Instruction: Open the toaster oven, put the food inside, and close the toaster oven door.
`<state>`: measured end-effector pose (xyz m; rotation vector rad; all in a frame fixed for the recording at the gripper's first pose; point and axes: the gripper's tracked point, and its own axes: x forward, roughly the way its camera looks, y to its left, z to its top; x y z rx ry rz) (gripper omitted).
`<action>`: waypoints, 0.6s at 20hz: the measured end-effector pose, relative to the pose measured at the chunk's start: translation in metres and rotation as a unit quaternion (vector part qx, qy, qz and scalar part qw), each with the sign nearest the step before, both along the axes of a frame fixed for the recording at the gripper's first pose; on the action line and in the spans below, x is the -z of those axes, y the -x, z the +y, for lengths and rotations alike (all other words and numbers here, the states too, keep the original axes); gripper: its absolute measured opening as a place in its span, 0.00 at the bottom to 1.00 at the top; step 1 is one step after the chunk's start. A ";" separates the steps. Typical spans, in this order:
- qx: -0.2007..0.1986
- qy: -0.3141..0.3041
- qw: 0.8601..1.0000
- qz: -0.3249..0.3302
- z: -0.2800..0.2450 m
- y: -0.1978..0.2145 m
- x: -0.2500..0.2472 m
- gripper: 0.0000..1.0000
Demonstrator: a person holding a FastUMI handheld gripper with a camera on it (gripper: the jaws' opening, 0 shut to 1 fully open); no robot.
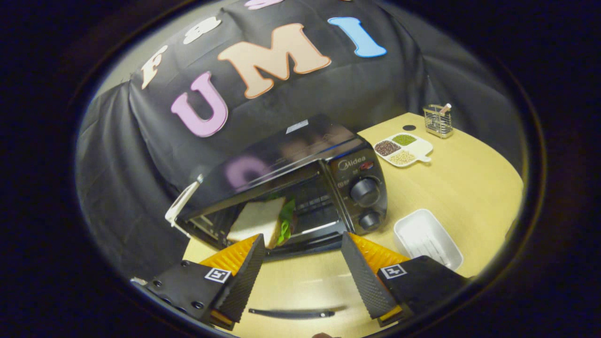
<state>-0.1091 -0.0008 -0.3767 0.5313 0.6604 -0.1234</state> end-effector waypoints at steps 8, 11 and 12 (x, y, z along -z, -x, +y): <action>-0.106 0.000 0.991 0.084 0.042 0.081 0.023 1.00; -0.133 -0.005 0.983 0.130 0.047 0.107 0.042 0.99; -0.141 -0.004 0.980 0.143 0.047 0.113 0.048 0.99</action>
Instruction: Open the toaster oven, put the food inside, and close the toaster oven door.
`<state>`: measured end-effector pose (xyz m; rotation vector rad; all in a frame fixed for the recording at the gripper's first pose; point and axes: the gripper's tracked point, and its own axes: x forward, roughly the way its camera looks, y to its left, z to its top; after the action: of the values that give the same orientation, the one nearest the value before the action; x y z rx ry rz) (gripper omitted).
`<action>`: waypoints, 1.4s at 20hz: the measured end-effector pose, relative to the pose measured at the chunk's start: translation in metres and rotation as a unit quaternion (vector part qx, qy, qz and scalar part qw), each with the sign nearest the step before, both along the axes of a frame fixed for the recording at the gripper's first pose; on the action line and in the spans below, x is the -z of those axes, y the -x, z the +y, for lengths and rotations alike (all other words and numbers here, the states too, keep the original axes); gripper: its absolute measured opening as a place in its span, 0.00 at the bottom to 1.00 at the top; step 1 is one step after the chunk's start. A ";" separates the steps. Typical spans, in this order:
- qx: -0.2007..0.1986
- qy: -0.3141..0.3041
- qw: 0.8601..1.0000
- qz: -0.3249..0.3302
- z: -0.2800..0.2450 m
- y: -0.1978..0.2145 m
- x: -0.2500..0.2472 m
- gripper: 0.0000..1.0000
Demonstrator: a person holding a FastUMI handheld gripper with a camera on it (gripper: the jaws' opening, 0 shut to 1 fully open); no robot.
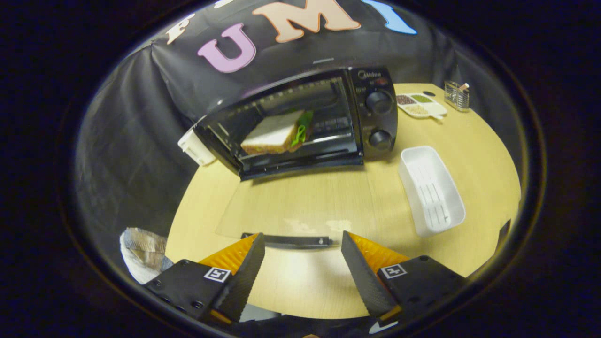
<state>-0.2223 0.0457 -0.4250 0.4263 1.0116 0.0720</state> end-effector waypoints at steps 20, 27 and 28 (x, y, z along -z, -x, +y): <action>-0.026 0.071 0.995 -0.071 -0.017 -0.045 -0.037 1.00; -0.008 0.079 0.986 -0.145 -0.025 -0.107 -0.088 0.99; -0.008 0.090 0.985 -0.150 -0.029 -0.114 -0.090 1.00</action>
<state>-0.1080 0.0169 -0.3348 0.2330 0.7172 0.0567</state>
